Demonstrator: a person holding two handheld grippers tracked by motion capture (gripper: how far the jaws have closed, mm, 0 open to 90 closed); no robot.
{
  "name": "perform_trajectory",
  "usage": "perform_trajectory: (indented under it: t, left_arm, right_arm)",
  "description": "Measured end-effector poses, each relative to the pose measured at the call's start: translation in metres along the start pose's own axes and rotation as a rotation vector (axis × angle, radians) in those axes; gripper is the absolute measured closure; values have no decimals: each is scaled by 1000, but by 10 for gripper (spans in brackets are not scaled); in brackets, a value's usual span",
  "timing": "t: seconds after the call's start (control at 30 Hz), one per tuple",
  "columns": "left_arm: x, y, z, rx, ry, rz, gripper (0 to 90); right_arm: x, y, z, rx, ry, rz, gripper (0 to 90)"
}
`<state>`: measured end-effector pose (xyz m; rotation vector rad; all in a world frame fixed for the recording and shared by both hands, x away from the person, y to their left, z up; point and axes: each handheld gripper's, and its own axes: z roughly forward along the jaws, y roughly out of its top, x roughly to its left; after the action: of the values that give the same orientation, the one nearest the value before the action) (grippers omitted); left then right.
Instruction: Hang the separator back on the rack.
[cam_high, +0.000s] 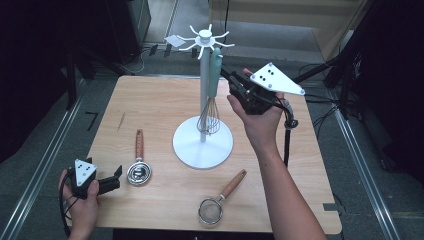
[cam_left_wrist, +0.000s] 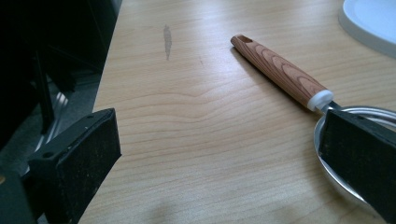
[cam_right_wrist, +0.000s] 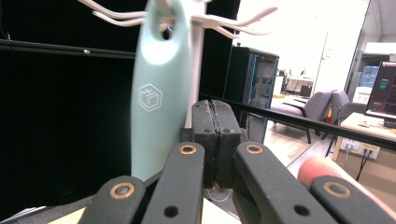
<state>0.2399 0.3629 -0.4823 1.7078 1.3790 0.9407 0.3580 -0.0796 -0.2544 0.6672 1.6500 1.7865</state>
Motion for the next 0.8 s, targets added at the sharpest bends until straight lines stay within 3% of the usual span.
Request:
perform_trajectory:
  t: [0.13,0.8]
  left_arm:
    - [3,0,-1,-2,-11,-28,0]
    - [2,0,-1,-3,-11,-14,0]
  right_arm:
    - [3,1,0,0,10,-4,900]
    - [23,6,-2,-4,18,-9,900]
